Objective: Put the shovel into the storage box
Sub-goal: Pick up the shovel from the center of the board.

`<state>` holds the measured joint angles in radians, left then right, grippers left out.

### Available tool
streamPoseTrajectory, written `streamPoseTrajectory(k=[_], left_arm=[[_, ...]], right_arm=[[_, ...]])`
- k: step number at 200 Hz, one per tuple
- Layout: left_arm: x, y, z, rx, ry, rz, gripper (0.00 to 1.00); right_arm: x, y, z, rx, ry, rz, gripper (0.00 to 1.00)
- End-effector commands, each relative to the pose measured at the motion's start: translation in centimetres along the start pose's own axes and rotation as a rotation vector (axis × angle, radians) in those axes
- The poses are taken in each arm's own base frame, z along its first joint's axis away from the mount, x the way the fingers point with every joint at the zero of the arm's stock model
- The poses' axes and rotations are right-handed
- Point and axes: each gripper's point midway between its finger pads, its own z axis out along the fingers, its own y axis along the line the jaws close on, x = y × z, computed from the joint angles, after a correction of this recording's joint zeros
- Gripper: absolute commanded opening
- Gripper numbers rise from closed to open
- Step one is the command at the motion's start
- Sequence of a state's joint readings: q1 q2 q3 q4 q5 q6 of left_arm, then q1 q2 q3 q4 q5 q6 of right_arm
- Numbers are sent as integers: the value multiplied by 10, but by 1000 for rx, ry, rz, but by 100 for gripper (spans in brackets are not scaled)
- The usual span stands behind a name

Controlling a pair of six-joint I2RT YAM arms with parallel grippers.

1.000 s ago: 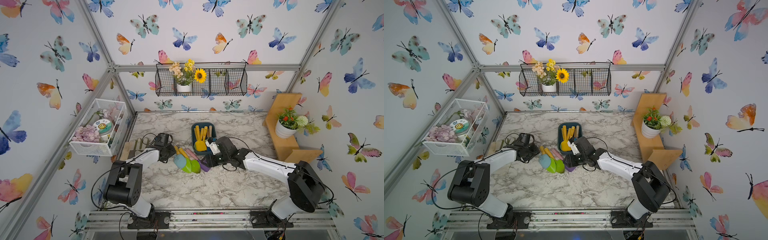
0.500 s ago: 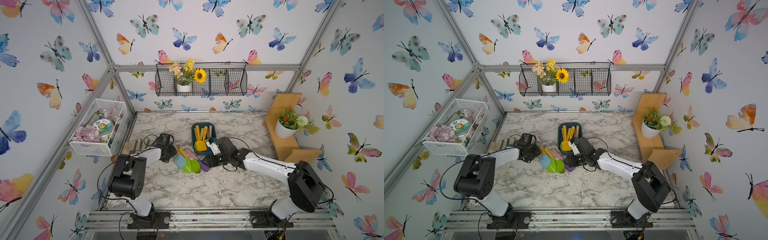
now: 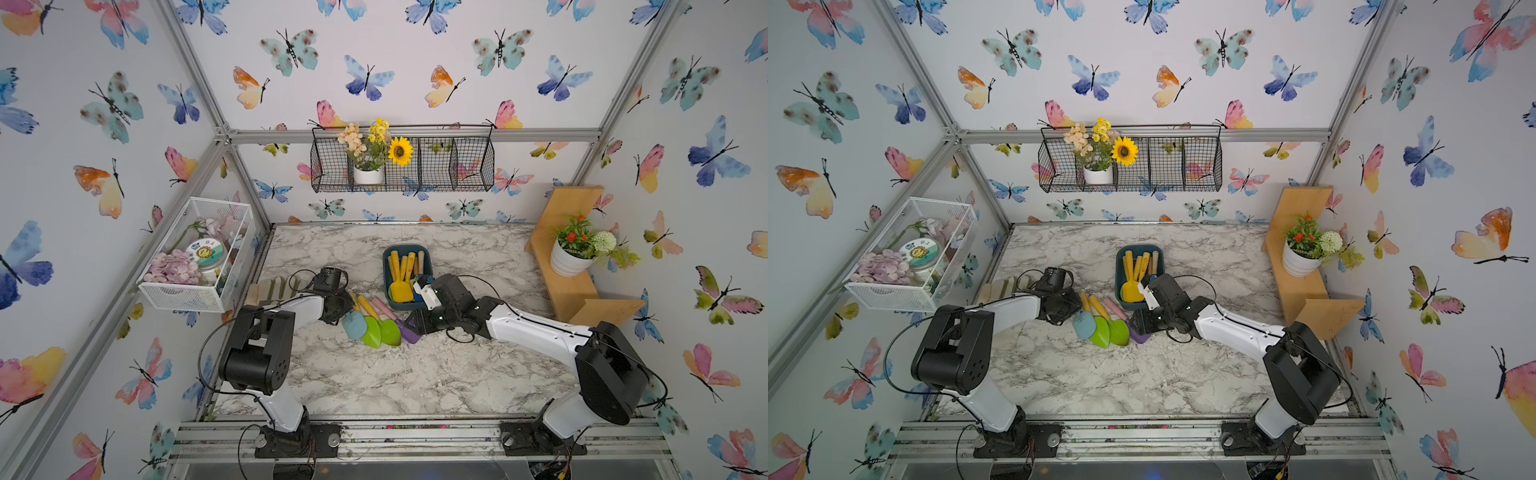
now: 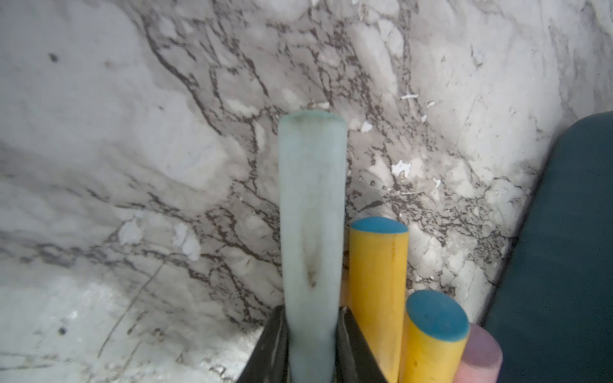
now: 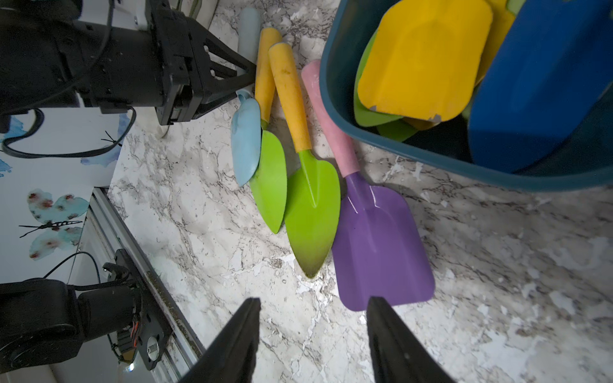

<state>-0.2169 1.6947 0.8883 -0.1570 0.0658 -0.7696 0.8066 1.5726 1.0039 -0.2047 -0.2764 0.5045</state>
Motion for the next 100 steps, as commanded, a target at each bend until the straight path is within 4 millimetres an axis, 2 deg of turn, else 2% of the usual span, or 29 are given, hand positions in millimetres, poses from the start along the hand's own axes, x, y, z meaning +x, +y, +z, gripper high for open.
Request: streamPoseTrajectory(k=[1,45,100], left_arm=[[-2,-2,-13,13,-10,5,20],[-3,-8,-35,46,-29,27,12],[3,-17,-63,80,-38,81,11]], right_arm=[[2,-3,-6,31,-7,0,56],[-2,-3,-9,39,-22,-5,56],[-10,0,-16,37,-58,-8,56]])
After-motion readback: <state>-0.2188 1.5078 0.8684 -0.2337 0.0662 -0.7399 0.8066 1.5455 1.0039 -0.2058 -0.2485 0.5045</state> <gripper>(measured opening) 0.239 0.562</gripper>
